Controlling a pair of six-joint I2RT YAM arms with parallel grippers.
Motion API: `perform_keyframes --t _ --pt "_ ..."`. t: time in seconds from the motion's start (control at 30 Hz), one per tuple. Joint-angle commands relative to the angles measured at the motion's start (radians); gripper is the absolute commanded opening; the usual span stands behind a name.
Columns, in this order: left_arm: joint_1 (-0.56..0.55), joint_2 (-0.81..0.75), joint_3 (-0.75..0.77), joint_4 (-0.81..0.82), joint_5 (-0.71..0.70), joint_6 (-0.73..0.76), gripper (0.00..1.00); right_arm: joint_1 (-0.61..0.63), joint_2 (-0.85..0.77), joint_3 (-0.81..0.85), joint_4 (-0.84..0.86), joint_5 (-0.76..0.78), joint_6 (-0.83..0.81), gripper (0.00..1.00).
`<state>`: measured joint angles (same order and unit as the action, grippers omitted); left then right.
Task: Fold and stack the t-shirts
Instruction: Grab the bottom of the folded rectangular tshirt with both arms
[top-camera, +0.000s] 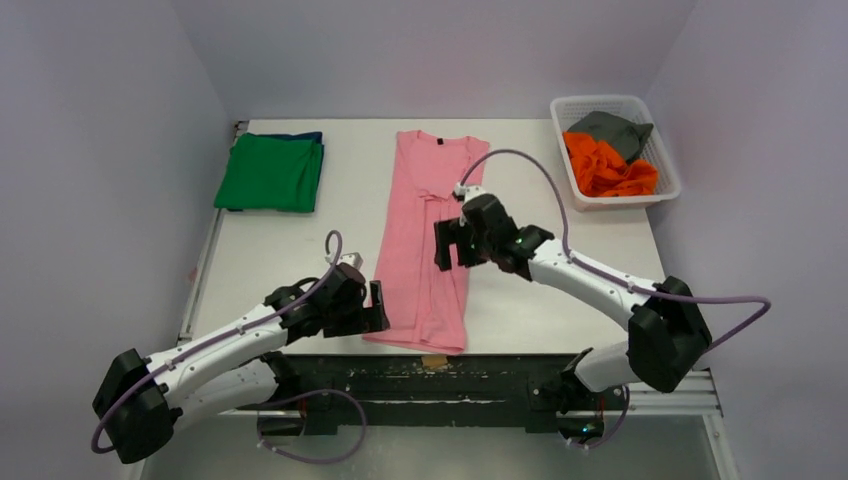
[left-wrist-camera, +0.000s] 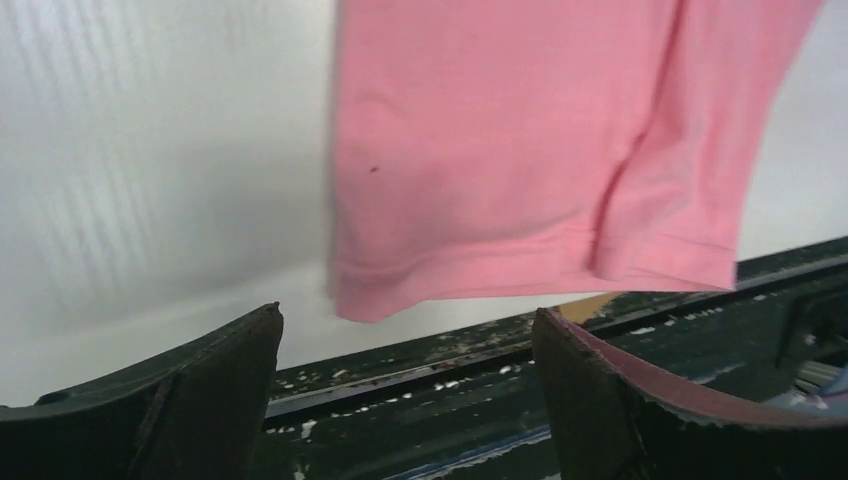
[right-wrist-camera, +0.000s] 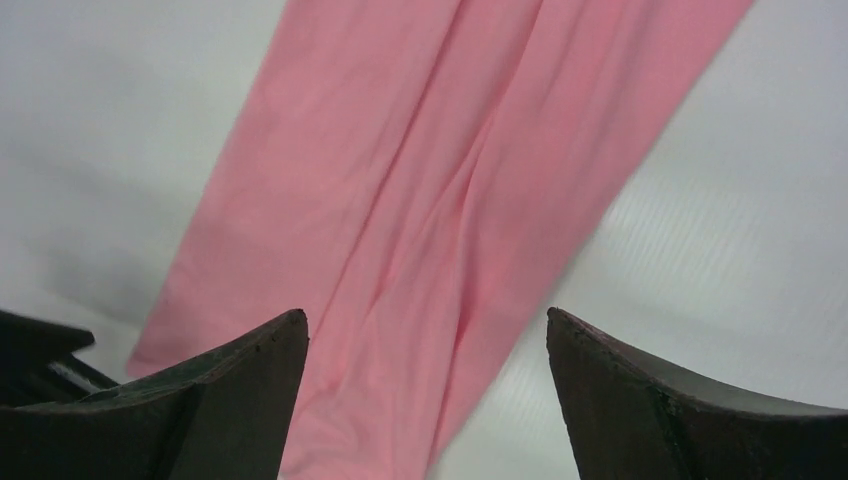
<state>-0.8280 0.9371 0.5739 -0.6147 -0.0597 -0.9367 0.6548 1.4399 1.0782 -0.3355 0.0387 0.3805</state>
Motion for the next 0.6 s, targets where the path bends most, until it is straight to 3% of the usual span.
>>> perform_keyframes --t 0.0,0.17,0.37,0.5,0.57 --pt "0.038 -0.009 -0.07 -0.007 -0.006 0.002 0.86 0.129 -0.06 -0.185 -0.008 0.051 0.172 0.84" --pt "0.071 0.049 -0.138 0.111 0.049 -0.003 0.68 0.292 -0.129 -0.302 -0.044 0.037 0.239 0.77" --pt "0.081 0.162 -0.151 0.194 0.084 -0.008 0.45 0.37 -0.157 -0.396 -0.069 0.007 0.298 0.72" --pt "0.086 0.203 -0.148 0.2 0.106 -0.019 0.14 0.419 -0.151 -0.432 -0.026 -0.046 0.326 0.68" --pt "0.086 0.198 -0.156 0.2 0.112 -0.032 0.03 0.429 -0.131 -0.448 0.0 -0.062 0.33 0.66"
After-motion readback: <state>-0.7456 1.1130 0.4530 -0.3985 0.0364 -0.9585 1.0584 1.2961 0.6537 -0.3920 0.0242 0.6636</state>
